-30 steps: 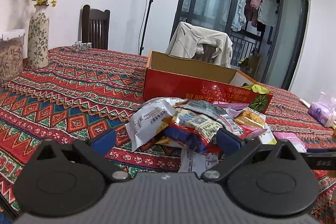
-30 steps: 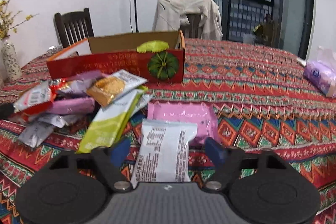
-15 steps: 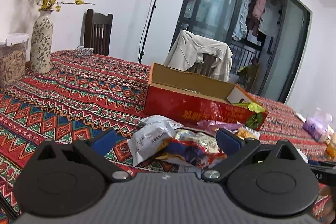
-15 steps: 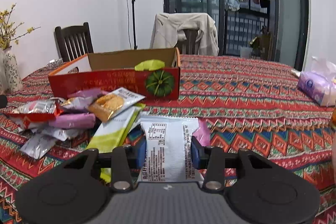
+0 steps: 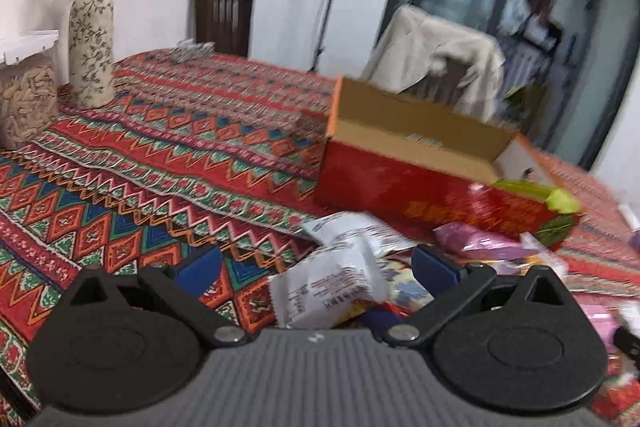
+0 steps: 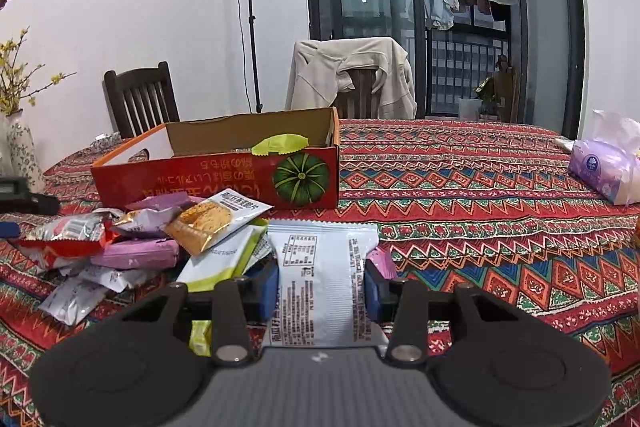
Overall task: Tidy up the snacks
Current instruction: 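Grasp a white printed packet with the right tool while the left tool grasps a gold-foil packet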
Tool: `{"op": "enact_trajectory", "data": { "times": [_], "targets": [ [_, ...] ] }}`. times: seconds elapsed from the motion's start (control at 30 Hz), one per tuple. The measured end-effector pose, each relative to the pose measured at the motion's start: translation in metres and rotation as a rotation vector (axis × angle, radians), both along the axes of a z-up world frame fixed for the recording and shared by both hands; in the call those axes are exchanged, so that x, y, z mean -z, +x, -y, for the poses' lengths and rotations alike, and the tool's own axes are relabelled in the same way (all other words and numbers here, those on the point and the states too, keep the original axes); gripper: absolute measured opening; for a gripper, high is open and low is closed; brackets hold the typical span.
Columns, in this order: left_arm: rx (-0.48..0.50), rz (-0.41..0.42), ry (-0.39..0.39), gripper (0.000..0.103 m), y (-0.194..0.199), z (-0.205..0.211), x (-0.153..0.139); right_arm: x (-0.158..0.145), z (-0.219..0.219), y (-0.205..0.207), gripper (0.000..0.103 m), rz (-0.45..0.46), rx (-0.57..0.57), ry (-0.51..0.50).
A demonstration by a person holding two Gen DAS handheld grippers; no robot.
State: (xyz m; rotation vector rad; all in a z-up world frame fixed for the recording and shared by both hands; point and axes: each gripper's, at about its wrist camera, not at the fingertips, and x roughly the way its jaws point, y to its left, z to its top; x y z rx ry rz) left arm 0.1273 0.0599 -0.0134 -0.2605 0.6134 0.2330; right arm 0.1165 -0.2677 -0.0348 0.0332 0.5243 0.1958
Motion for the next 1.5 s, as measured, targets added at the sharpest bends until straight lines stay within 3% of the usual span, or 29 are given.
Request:
{"op": "enact_trajectory", "data": {
  "times": [0.13, 0.27, 0.43, 0.57, 0.67, 0.73, 0.93, 1.3, 1.4, 1.5],
  "targets": [
    [-0.041, -0.068, -0.078, 0.088, 0.01, -0.008, 0.012, 0.001, 0.004, 0.001, 0.041, -0.002, -0.005, 0.008],
    [-0.058, -0.053, -0.122, 0.085, 0.004, -0.013, 0.018, 0.004, 0.008, 0.004, 0.041, -0.008, -0.013, 0.012],
    [-0.01, -0.033, -0.215, 0.058, 0.0, -0.02, 0.017, 0.005, 0.004, 0.007, 0.041, -0.011, -0.016, 0.002],
    [0.017, -0.024, -0.206, 0.053, -0.004, -0.021, 0.014, 0.005, 0.0, 0.007, 0.041, -0.004, -0.01, 0.009],
    [0.003, -0.006, -0.148, 0.05, -0.008, -0.018, 0.007, 0.006, 0.003, 0.006, 0.041, -0.002, -0.012, 0.024],
    [0.006, 0.019, -0.133, 0.038, -0.013, -0.019, 0.002, 0.004, 0.005, 0.007, 0.041, 0.001, -0.014, 0.023],
    [0.038, 0.09, -0.08, 0.019, -0.022, -0.014, -0.011, -0.006, 0.0, 0.015, 0.041, 0.035, -0.023, -0.024],
    [-0.033, 0.092, -0.099, 0.018, -0.028, -0.039, -0.011, -0.006, 0.001, 0.015, 0.041, 0.04, -0.028, 0.004],
    [-0.037, 0.078, -0.122, 0.045, -0.027, -0.044, -0.008, -0.005, 0.002, 0.015, 0.041, 0.037, -0.022, 0.001],
    [-0.014, 0.08, -0.112, 0.046, -0.024, -0.042, -0.006, -0.003, 0.001, 0.015, 0.041, 0.027, -0.014, 0.0]
  ]
}}
